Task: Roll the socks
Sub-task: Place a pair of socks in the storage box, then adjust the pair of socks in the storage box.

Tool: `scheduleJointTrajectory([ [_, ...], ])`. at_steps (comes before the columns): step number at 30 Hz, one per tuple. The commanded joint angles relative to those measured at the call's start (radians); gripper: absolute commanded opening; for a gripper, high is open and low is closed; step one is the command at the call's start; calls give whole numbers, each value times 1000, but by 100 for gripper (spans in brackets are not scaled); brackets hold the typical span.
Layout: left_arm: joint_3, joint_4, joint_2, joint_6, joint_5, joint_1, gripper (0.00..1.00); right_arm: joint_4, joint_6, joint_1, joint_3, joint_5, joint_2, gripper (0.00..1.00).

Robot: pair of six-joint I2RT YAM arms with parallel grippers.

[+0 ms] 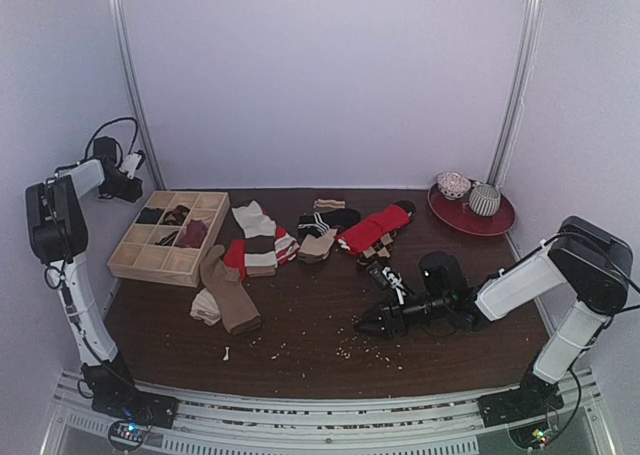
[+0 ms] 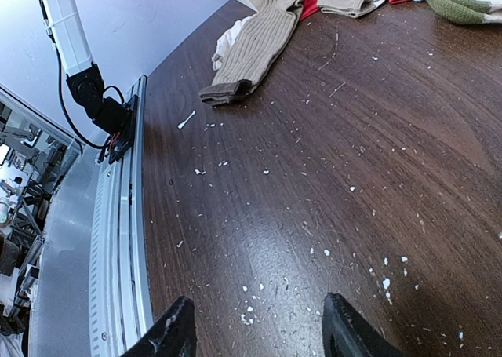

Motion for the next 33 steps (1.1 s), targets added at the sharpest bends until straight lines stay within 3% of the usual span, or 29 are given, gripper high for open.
scheduleJointTrajectory([
  [1,46,-12,15,-11,29,-4,19,-4,-5,-6,17,1,-21,55],
  [7,55,-59,80,-4,-31,-33,10,-11,-12,-8,22,-2,-13,56],
  [13,123,-122,159,-22,-73,-54,8,-7,-12,-8,23,-6,2,55],
  [20,241,-221,284,-31,-337,-92,8,7,-4,-12,27,-15,31,55],
  [25,229,-249,329,-32,-466,-93,9,18,1,-15,27,-20,44,55],
  [33,216,-249,361,-30,-446,-93,15,21,5,-17,21,-15,37,55],
])
